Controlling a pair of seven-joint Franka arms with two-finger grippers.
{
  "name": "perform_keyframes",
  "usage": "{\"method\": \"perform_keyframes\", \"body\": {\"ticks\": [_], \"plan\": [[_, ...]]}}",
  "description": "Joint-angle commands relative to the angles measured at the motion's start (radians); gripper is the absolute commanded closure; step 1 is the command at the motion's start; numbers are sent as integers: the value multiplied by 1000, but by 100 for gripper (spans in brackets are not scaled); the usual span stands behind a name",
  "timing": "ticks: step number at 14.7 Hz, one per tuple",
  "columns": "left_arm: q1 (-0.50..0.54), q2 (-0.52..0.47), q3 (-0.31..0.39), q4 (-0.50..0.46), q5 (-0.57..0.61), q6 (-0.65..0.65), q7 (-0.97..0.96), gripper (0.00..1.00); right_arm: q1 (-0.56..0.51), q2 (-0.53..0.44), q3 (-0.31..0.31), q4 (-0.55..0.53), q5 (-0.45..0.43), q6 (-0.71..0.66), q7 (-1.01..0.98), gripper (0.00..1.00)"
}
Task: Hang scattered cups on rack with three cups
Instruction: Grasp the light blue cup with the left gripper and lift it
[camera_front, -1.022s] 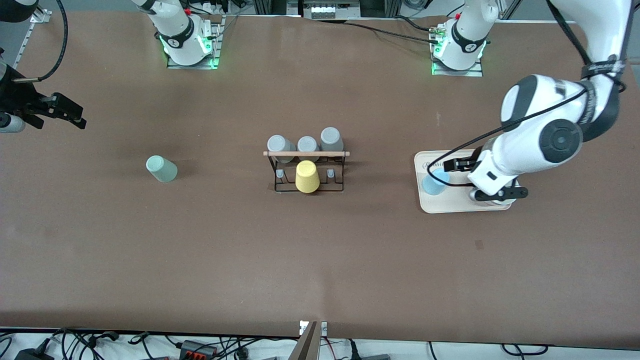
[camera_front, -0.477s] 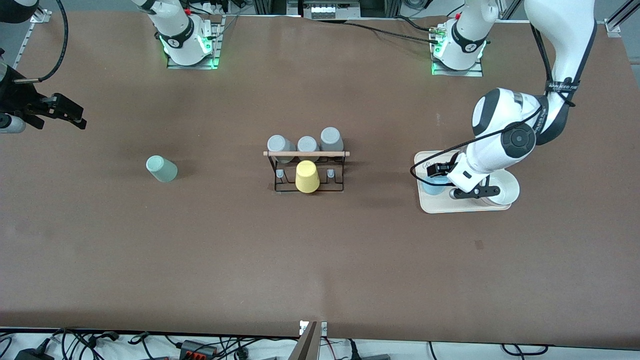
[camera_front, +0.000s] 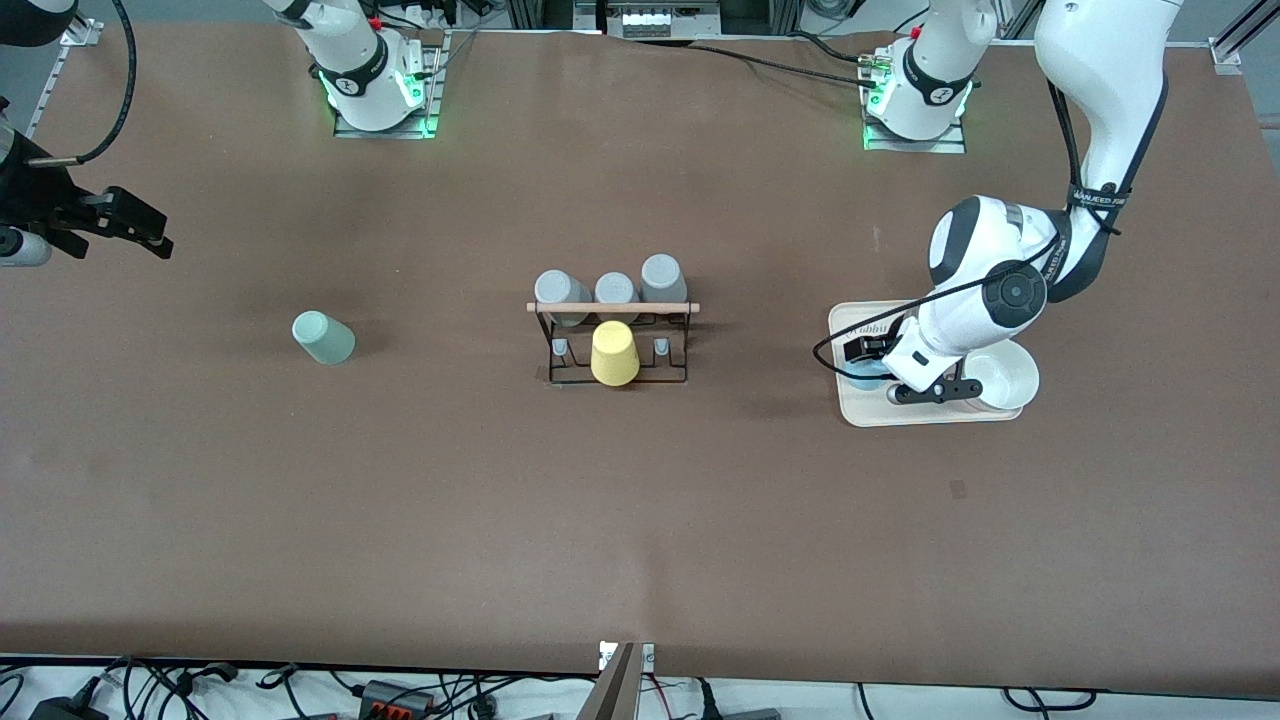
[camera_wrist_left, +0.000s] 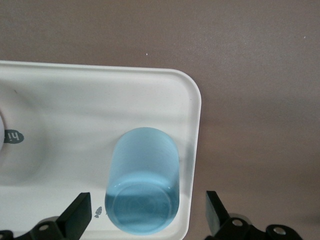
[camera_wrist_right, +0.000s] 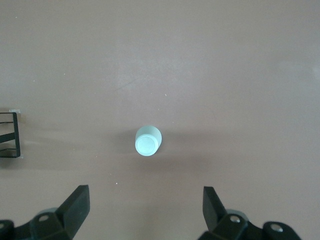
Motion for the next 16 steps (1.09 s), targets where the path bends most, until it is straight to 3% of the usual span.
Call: {"method": "perform_keyframes", "body": {"ticks": [1, 6, 8, 10, 12, 16], "plan": [[-12, -2, 1, -34, -5, 43, -1, 0, -11, 9, 4, 18, 14, -6, -3, 0], [-12, -5, 2, -46, -5, 42, 1, 16, -11, 9, 4, 18, 14, -5, -3, 0], [-12, -8, 4, -45, -5, 34, 4, 27, -11, 9, 4, 20, 14, -5, -3, 0], [-11, -14, 10, -26, -5, -7, 5, 43, -9, 11, 4, 18, 14, -3, -3, 0], [-6, -19, 9, 56, 26, -116, 4, 53, -9, 17, 4, 20, 14, -6, -3, 0], [-6, -20, 1, 227, 43, -280, -54, 56, -9, 17, 4, 26, 14, -8, -7, 0]]}}
